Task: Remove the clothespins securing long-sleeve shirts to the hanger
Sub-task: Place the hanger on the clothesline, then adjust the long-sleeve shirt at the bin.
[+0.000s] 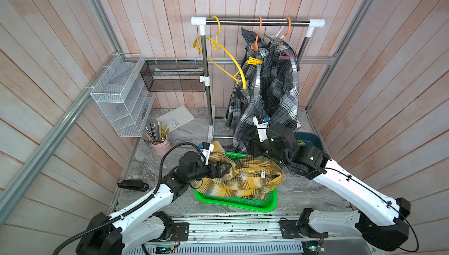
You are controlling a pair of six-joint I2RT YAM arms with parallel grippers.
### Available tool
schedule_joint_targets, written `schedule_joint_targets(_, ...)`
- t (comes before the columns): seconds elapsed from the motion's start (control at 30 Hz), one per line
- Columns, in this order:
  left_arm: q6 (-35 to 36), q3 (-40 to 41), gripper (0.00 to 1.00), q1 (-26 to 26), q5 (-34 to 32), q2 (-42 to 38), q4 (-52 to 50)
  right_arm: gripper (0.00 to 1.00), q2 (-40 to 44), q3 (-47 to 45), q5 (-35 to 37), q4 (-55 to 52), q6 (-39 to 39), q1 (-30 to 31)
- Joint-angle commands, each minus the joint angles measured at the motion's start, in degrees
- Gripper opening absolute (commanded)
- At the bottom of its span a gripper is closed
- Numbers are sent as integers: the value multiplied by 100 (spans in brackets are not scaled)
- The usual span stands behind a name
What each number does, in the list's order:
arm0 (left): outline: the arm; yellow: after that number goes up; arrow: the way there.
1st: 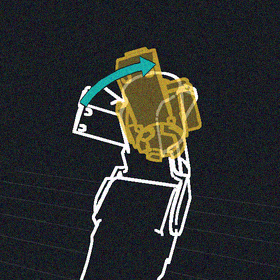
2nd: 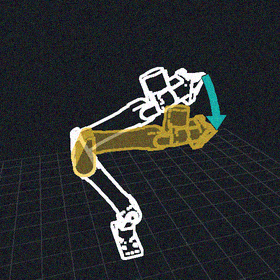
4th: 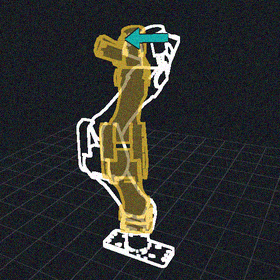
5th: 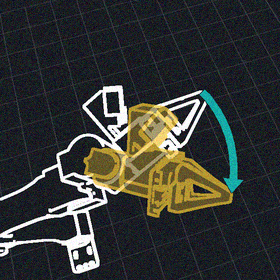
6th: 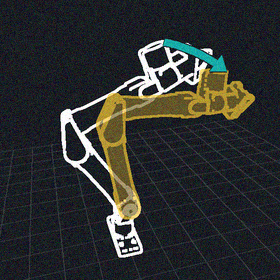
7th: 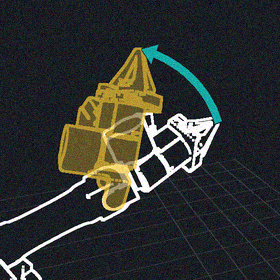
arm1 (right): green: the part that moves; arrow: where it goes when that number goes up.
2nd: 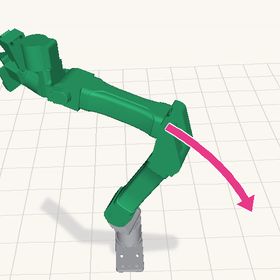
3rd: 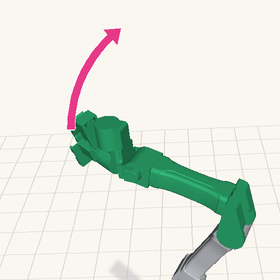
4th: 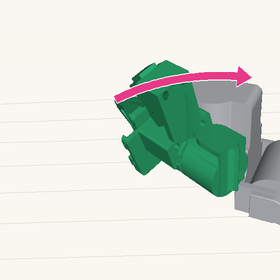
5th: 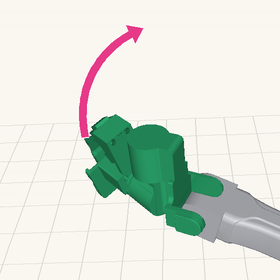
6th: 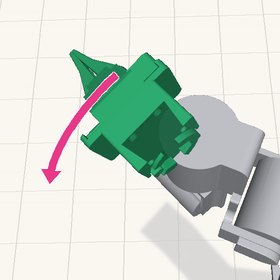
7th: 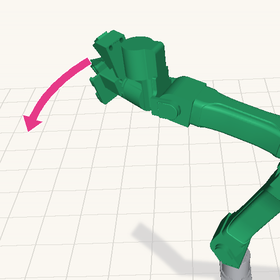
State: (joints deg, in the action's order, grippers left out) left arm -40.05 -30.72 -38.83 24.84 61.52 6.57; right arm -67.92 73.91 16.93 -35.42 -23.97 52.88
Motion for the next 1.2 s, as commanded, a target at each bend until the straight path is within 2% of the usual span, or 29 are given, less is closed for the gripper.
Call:
schedule_joint_targets(0.0, -152, 25, 94, -328, -251, 293, 352, 66, 245, -401, 112, -572, -776, -206)
schedule_joint_targets(0.1, -195, -50, 94, -504, -366, 598, 223, 66, 643, -971, -531, -515, -1033, -610)
schedule_joint_targets(0.27, -129, -81, 94, -518, -697, 903, 10, 66, 1134, -1628, -637, -759, -1347, -939)
schedule_joint_targets(0.4, -29, -170, 95, -520, -818, 1081, -104, 66, 1326, -2132, -577, -941, -1695, -981)
schedule_joint_targets(0.53, 12, -134, 95, -505, -1051, 857, -9, 63, 1743, -2819, -835, -498, -2120, -975)
schedule_joint_targets(0.63, 33, -171, 97, -410, -1155, 642, -32, 53, 1845, -3005, -906, -322, -2174, -980)
schedule_joint_targets(0.77, 33, -206, 97, -167, -994, 440, 43, 9, 1743, -3030, -1265, -36, -2068, -978)
schedule_joint_targets(0.8, 25, -212, 97, -90, -955, 379, 70, 2, 1726, -3063, -1354, 79, -2059, -981)
schedule_joint_targets(0.83, 11, -229, 97, -7, -917, 295, 63, 0, 1706, -3098, -1449, 202, -2065, -973)
schedule_joint_targets(1.03, 168, -486, 100, 530, -1120, -501, -241, 0, 1393, -3203, -1755, 978, -2067, -815)
schedule_joint_targets(1.17, 350, -710, 100, 1118, -1213, -925, -500, 0, 922, -3153, -1875, 1641, -2114, -542)
